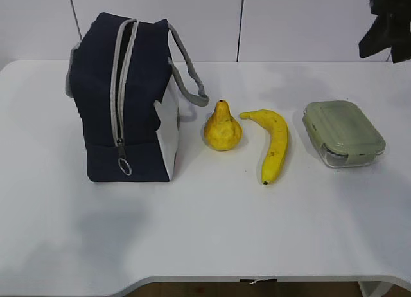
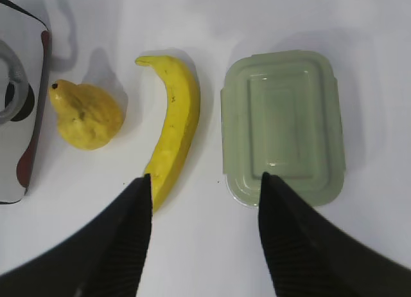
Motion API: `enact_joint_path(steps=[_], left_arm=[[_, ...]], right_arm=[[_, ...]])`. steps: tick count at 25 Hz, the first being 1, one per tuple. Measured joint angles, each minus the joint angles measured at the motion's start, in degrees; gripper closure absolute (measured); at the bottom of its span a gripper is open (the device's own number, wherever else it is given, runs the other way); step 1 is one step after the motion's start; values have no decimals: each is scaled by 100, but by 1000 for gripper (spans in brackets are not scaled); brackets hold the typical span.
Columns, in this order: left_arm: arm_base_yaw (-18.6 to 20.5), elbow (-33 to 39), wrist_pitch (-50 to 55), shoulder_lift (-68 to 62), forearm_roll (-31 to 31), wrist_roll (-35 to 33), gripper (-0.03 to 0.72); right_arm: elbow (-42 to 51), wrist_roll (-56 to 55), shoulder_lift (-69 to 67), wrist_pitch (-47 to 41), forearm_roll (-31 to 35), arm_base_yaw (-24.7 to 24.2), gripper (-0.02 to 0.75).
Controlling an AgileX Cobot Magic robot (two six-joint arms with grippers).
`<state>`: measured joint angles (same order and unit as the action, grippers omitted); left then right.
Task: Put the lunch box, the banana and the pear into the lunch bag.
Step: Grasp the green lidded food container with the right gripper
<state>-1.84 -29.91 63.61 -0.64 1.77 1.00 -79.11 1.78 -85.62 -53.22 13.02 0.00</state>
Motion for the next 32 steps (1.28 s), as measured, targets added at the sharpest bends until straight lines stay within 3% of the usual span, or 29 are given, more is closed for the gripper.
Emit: enact_joint_path(steps=[12, 19, 32], left_arm=[[0, 0, 0, 0, 0, 0, 452], [0, 0, 0, 0, 0, 0, 452], [0, 0, 0, 0, 0, 0, 451]], right_arm=[[-696, 132, -960, -237, -92, -1, 307], [-1162, 662, -1620, -623, 314, -39, 307], [-1579, 2548, -2359, -1338, 2092, -1376, 307]])
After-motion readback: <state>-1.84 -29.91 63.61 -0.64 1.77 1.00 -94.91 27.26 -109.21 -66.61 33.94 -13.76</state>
